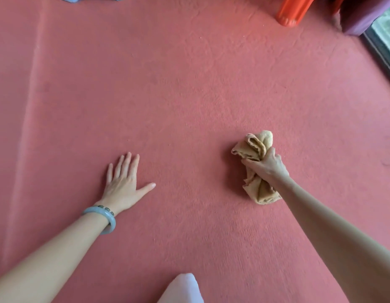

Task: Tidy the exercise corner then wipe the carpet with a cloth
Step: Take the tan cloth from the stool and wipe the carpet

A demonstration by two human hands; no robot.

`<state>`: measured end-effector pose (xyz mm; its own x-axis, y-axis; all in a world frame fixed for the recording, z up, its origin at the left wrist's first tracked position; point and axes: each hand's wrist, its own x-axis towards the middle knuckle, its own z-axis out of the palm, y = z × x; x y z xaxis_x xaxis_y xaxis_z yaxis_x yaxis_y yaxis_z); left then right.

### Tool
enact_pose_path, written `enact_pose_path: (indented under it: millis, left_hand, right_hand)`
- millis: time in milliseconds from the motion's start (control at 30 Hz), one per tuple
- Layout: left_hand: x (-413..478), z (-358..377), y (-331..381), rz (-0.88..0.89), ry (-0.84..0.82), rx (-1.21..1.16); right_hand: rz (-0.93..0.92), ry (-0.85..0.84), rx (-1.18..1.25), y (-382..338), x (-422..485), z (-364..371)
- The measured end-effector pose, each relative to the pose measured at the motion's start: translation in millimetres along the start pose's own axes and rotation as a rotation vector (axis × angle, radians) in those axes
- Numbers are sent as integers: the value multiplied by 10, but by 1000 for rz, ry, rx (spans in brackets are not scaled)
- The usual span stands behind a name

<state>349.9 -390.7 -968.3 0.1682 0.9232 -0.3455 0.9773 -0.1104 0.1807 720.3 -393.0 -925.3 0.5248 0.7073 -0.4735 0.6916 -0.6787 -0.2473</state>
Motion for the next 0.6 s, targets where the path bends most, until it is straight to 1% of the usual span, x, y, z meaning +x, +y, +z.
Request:
enact_pose_path:
  millis: [67,133,200,300,433,533,600]
  left_hand:
    - [54,18,-62,19,9,13]
    - [82,32,-115,44,18,53]
    - [114,49,-162,54,31,66]
    - [148,44,-247,16,34,51]
    - [98,7,-369,-8,11,6]
    - [78,-5,-403,8,-25,11]
    - [79,-9,-401,9,-37,23]
  right_hand:
    - [-14,21,-88,-202,-47,130]
    - [-48,117,-130,-419,-119,249]
    - [-118,160,-141,-659,-223,371]
    - [-286,97,-202,-1153,-416,589]
    - [-442,1,-249,-1787,-614,868]
    - [-613,-72,-298,-2009,-674,954]
    - [-696,-110,-308,-2039,-645,963]
